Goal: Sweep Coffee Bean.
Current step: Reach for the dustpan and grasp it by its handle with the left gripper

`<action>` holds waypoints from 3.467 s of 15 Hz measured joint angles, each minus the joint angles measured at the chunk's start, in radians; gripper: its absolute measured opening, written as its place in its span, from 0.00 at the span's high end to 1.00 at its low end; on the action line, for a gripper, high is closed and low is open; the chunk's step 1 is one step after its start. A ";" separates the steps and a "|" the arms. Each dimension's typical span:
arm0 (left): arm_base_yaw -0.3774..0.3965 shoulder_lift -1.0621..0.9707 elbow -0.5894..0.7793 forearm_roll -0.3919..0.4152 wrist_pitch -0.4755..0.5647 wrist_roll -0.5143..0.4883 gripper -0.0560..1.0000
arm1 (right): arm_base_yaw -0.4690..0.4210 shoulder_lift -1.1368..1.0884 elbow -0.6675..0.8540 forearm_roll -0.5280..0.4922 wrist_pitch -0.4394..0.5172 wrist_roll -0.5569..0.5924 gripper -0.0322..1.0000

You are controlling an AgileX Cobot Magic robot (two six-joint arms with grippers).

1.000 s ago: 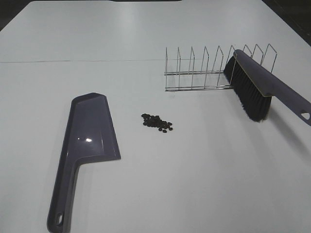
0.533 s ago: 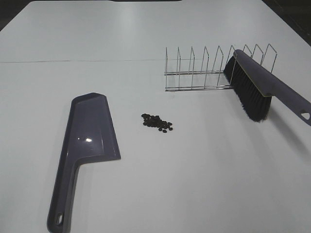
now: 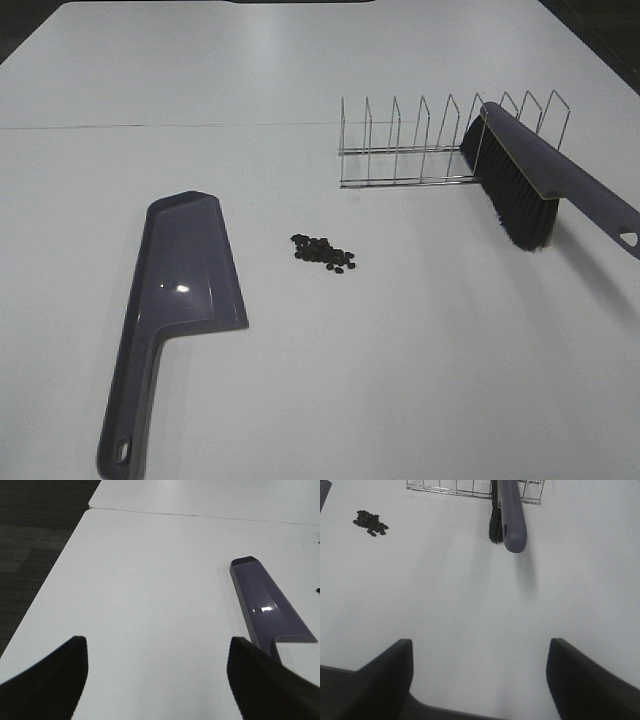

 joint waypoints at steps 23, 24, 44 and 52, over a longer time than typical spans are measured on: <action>0.000 0.070 0.000 0.025 0.000 -0.041 0.28 | 0.000 0.000 0.000 -0.003 0.000 0.000 0.34; 0.000 0.076 0.000 0.025 0.000 -0.041 0.28 | 0.000 0.000 0.000 -0.003 0.000 0.000 0.34; 0.000 0.809 -0.003 -0.018 -0.007 -0.042 0.28 | 0.000 0.000 0.000 -0.003 0.000 0.000 0.34; 0.000 1.155 -0.083 -0.108 -0.196 -0.043 0.28 | 0.000 0.000 0.000 -0.003 0.000 0.000 0.34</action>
